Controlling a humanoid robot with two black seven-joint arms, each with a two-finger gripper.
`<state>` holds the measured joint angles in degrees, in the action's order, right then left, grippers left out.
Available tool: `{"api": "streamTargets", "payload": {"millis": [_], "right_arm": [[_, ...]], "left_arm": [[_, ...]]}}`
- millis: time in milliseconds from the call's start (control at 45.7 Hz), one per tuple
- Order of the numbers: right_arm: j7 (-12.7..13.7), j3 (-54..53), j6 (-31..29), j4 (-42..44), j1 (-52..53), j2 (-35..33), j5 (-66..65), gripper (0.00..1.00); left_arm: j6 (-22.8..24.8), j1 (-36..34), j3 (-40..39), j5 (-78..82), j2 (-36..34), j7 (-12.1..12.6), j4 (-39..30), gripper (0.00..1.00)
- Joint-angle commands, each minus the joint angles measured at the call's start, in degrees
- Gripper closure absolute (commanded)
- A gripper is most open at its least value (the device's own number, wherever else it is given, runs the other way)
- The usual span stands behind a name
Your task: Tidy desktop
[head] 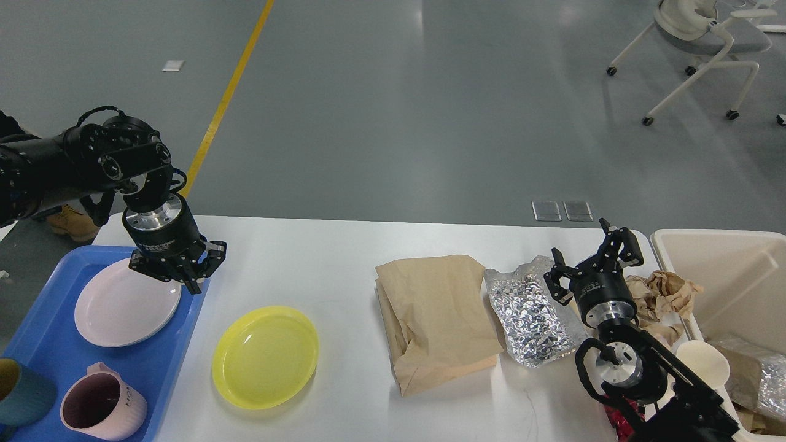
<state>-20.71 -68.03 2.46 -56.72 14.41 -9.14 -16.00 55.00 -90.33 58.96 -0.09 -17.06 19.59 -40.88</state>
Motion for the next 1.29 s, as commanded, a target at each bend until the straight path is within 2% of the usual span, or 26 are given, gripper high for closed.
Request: {"api": "streamTargets", "payload": {"millis": [0,153,241,350,482,679,788,876,941,1160,1270], "right_arm": [[-0.03,0.0,0.0,-0.06,0.0,0.0,0.01,0.0],[-0.03,0.0,0.0,0.03,0.0,0.0,0.01,0.0],[-0.03,0.0,0.0,-0.06,0.0,0.0,0.01,0.0],[0.06,0.0,0.0,0.03,0.0,0.0,0.01,0.0],[-0.03,0.0,0.0,0.03,0.0,0.0,0.01,0.0],[-0.03,0.0,0.0,-0.06,0.0,0.0,0.01,0.0],[-0.03,0.0,0.0,-0.06,0.0,0.0,0.01,0.0],[0.06,0.0,0.0,0.03,0.0,0.0,0.01,0.0],[-0.03,0.0,0.0,0.03,0.0,0.0,0.01,0.0],[-0.03,0.0,0.0,-0.06,0.0,0.0,0.01,0.0],[0.06,0.0,0.0,-0.06,0.0,0.0,0.01,0.0]], "left_arm": [[0.0,0.15,0.98,0.0,1.15,0.0,0.01,0.78],[0.0,-1.6,2.82,0.0,1.41,-0.43,-0.34,0.31],[0.0,-5.03,7.03,0.0,2.12,-0.7,-1.31,0.05],[0.0,-9.51,12.93,-0.26,2.64,-1.4,-5.0,0.04],[0.0,-15.48,16.27,-0.27,2.82,-1.75,-10.35,0.04],[0.0,-25.33,18.65,-0.26,2.82,-1.75,-18.0,0.04],[0.0,-27.1,18.65,-0.27,2.91,-1.75,-20.47,0.04],[0.0,-25.17,18.38,-0.53,4.92,-1.84,-20.38,0.04],[-1.73,-20.26,17.51,-0.53,6.95,-1.84,-19.24,0.04],[-22.2,-3.55,14.52,-0.35,11.78,-0.87,-14.76,0.04],[-26.09,1.19,11.71,-0.35,11.87,-0.87,-11.16,0.04]]}}
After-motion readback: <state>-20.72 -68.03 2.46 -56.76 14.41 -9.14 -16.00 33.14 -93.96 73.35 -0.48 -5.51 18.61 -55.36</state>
